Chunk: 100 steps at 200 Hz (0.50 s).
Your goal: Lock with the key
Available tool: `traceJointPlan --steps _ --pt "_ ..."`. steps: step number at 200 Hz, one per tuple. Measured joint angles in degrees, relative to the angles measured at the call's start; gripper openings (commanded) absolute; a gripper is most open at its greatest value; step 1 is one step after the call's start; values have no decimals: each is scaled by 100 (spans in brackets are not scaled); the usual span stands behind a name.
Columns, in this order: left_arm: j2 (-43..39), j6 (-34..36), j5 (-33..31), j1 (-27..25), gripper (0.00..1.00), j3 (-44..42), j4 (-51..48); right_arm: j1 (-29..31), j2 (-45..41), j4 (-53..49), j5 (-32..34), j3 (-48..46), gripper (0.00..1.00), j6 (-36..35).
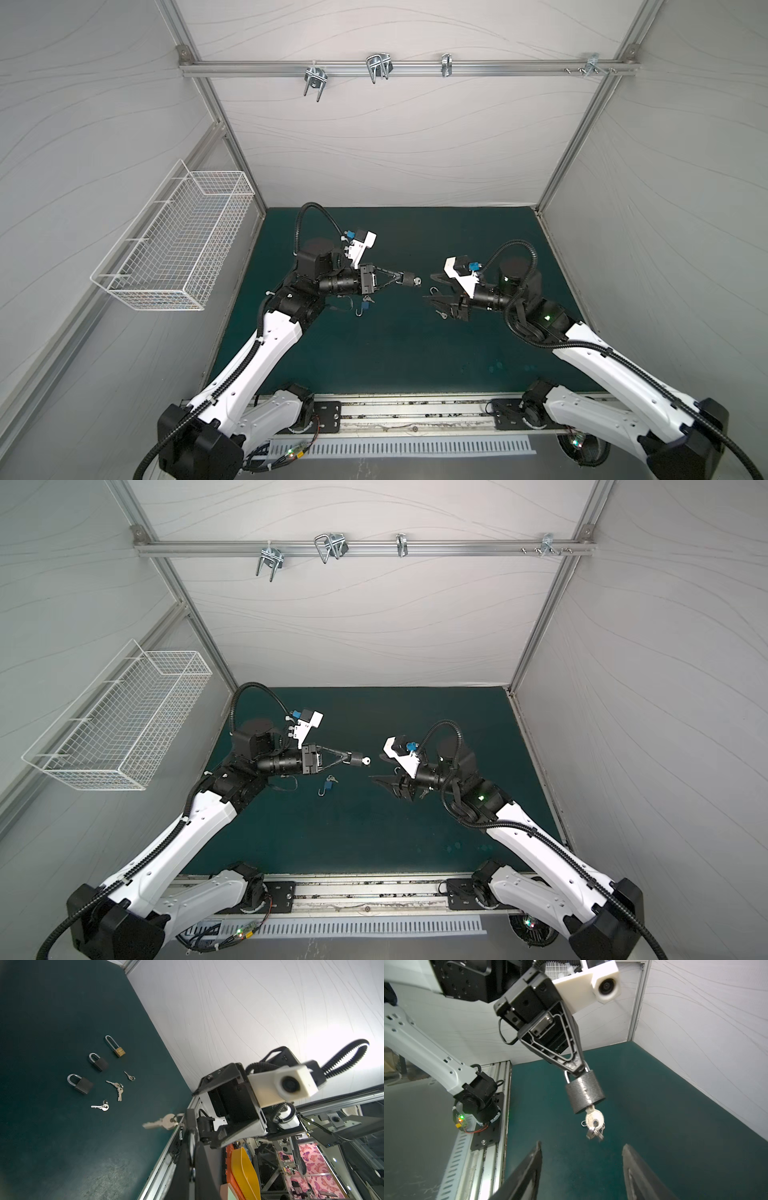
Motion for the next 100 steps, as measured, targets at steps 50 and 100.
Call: traceJointPlan --steps 50,100 --pt "-236 63 262 0 0 0 153 -839 723 533 -1368 407 61 2039" --pt "-162 127 343 0 0 20 162 -765 979 697 -2164 551 53 3104"
